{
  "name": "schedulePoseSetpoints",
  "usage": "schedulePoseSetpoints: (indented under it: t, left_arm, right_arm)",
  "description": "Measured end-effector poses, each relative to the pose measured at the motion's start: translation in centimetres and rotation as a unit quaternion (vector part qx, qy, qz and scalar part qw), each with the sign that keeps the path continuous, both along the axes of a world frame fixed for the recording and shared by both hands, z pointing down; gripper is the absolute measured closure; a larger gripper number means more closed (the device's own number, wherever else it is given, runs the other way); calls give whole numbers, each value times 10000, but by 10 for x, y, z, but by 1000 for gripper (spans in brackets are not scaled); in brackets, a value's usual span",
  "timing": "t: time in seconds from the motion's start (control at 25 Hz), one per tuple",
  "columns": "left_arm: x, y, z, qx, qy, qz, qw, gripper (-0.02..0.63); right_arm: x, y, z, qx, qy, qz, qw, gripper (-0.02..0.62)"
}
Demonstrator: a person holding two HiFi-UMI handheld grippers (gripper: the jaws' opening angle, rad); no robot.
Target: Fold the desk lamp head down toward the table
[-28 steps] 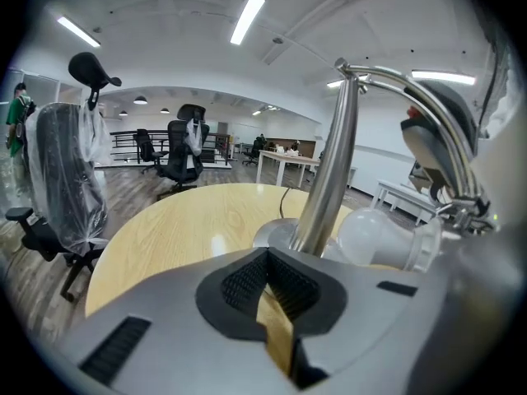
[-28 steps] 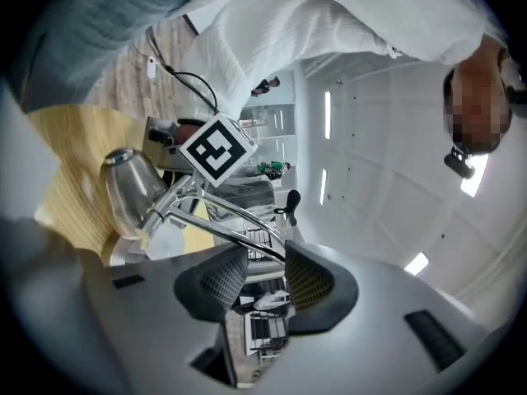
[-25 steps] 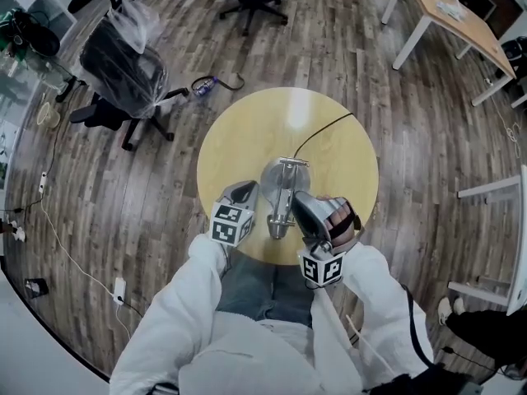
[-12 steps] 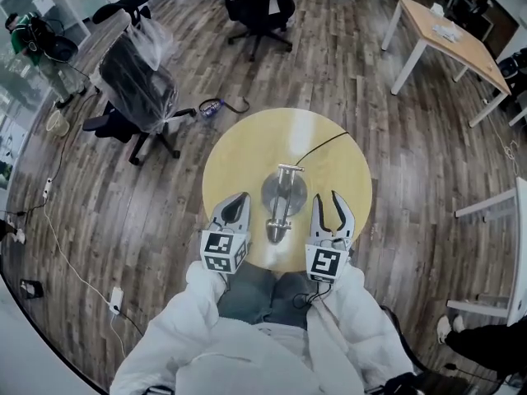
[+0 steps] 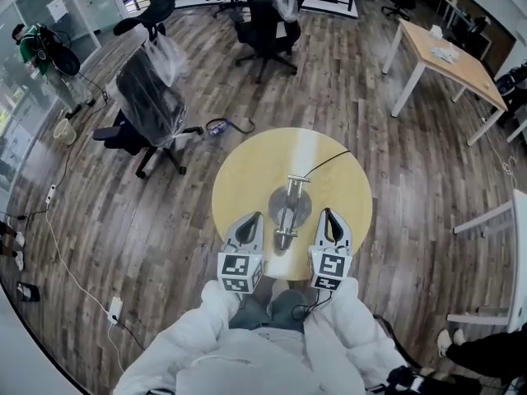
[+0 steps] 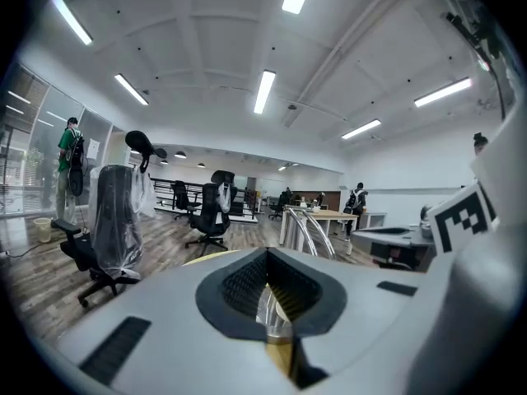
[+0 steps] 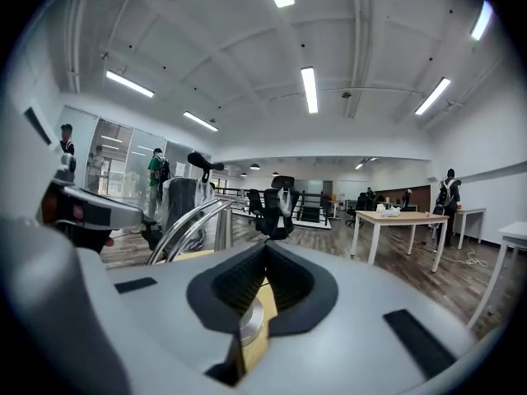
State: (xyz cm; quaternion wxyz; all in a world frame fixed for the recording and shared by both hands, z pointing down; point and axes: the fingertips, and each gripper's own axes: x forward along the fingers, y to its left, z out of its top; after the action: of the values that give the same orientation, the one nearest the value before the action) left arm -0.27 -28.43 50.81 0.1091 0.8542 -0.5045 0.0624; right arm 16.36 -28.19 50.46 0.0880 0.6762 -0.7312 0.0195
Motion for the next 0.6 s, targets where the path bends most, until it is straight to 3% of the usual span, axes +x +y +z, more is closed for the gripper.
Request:
schedulePoseSetpoints:
  t: [0.28,0.6]
  left_arm:
    - [-9,33,-12,104,-55,239,9996,604]
    - [-26,128,-9,257,-64,622,9977,604]
  right_arm:
    - [-14,37,-5,-29,20,263,9996,583]
    - [-41,138,-1,64,47,568,9984,583]
